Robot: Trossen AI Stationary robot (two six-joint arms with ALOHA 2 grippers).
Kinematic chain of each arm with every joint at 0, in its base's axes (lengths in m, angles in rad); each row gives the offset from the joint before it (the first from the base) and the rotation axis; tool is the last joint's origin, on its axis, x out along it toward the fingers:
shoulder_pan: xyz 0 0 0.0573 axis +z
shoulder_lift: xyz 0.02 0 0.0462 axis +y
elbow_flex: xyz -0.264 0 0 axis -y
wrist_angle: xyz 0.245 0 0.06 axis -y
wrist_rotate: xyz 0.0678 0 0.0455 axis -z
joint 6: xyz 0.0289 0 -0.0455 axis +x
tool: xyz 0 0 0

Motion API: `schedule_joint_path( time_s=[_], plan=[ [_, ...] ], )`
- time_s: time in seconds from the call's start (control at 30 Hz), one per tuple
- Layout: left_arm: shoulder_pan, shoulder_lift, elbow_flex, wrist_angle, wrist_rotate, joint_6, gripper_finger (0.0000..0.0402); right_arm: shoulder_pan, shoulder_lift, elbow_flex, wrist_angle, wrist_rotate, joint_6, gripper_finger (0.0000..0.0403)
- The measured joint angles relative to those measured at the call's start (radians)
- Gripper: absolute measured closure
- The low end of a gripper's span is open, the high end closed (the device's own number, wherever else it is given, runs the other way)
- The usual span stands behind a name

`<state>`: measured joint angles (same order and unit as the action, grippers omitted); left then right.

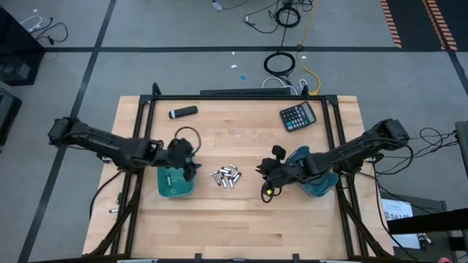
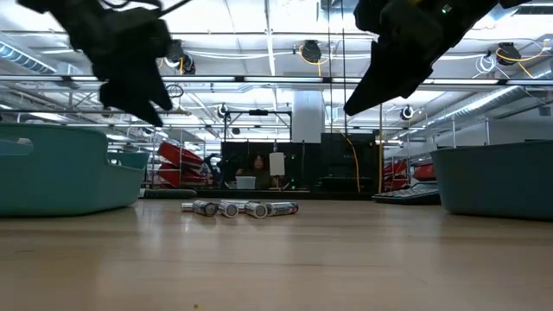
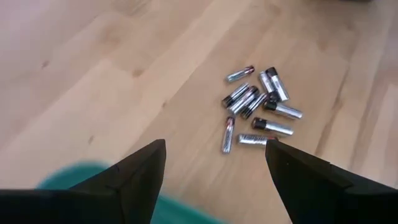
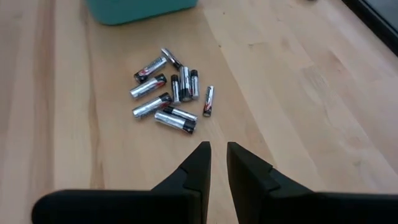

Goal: Sort batteries
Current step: Put the silver battery into the light blue bin

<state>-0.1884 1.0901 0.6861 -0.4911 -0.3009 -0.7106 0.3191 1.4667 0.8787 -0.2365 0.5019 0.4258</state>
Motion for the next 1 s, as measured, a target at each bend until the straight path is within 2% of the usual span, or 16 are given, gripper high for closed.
schedule_joint_path(
  time_s=[0.13,0.23,0.5,0.67,1.0],
  plan=[
    [0.022,0.146,0.104,-0.017,0.017,0.197,0.0125,0.012,0.026,0.000,0.000,0.056,-0.011,0.0360],
    [0.029,0.248,0.182,-0.036,0.068,0.313,0.0139,0.019,0.048,0.000,0.009,0.105,-0.017,0.0360],
    [0.031,0.492,0.337,-0.195,0.171,0.406,0.0181,0.083,0.152,0.001,0.243,0.337,-0.081,0.0360],
    [0.029,0.583,0.380,-0.210,0.194,0.442,0.0191,0.088,0.211,0.001,0.330,0.335,-0.132,0.0360],
    [0.067,0.688,0.430,-0.215,0.192,0.447,0.0192,0.095,0.226,0.001,0.331,0.330,-0.143,0.0360]
  ],
)
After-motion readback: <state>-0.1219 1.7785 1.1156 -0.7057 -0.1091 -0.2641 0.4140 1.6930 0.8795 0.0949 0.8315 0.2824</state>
